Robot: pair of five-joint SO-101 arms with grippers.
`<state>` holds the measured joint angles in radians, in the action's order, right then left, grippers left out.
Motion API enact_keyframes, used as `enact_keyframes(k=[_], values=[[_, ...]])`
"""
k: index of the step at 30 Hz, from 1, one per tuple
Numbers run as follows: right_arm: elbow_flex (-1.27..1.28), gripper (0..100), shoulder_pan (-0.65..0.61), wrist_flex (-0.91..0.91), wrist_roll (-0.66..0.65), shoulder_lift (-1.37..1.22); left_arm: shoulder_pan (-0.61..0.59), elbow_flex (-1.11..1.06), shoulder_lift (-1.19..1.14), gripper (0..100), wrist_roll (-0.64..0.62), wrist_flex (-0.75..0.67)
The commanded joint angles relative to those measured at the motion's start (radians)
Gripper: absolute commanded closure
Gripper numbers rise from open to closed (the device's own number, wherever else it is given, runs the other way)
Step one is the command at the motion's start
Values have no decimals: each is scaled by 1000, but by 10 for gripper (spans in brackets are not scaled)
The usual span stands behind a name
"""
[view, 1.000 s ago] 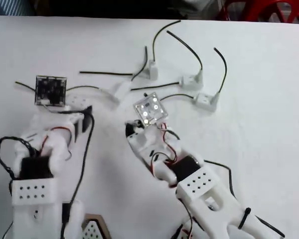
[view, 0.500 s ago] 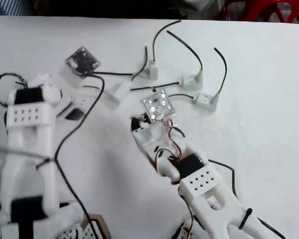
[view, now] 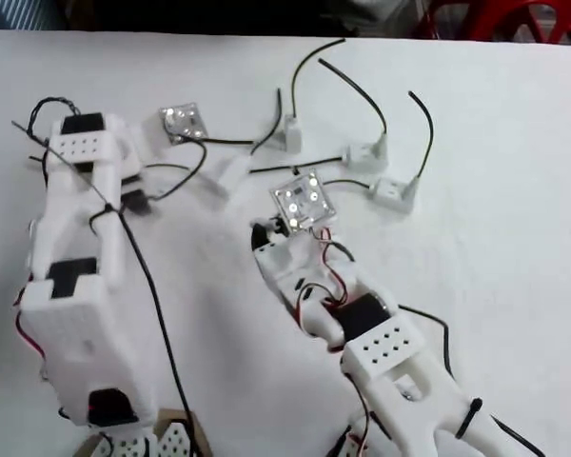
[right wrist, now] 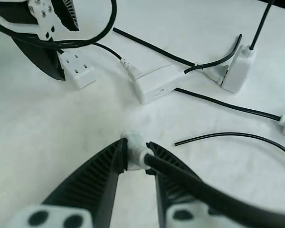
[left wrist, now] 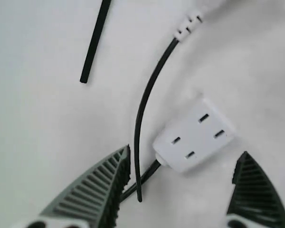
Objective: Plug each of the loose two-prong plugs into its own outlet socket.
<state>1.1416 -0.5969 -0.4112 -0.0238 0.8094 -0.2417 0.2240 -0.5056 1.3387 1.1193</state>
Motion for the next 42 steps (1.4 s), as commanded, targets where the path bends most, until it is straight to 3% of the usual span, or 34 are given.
enact_keyframes(k=[1, 6, 11, 18, 22, 30, 36, 42], values=[[-15, 981, 10, 22, -5, 24, 16, 127, -85, 657, 37, 8], [-14, 981, 10, 22, -5, 24, 31, 143, -159, 659, 37, 8], [-14, 981, 10, 22, -5, 24, 33, 143, -166, 745, 29, 29], [-14, 981, 19, 22, -5, 24, 67, 172, -147, 878, 31, 272], [-12, 981, 42, 44, -5, 24, 110, 170, -88, 897, 26, 448], [-12, 981, 47, 45, -5, 24, 165, 169, 35, 897, -256, 575], [-14, 981, 77, 58, -5, 25, 186, 152, 61, 891, -516, 572], [-14, 981, 107, 74, -5, 25, 242, 20, 68, 838, -631, 500]])
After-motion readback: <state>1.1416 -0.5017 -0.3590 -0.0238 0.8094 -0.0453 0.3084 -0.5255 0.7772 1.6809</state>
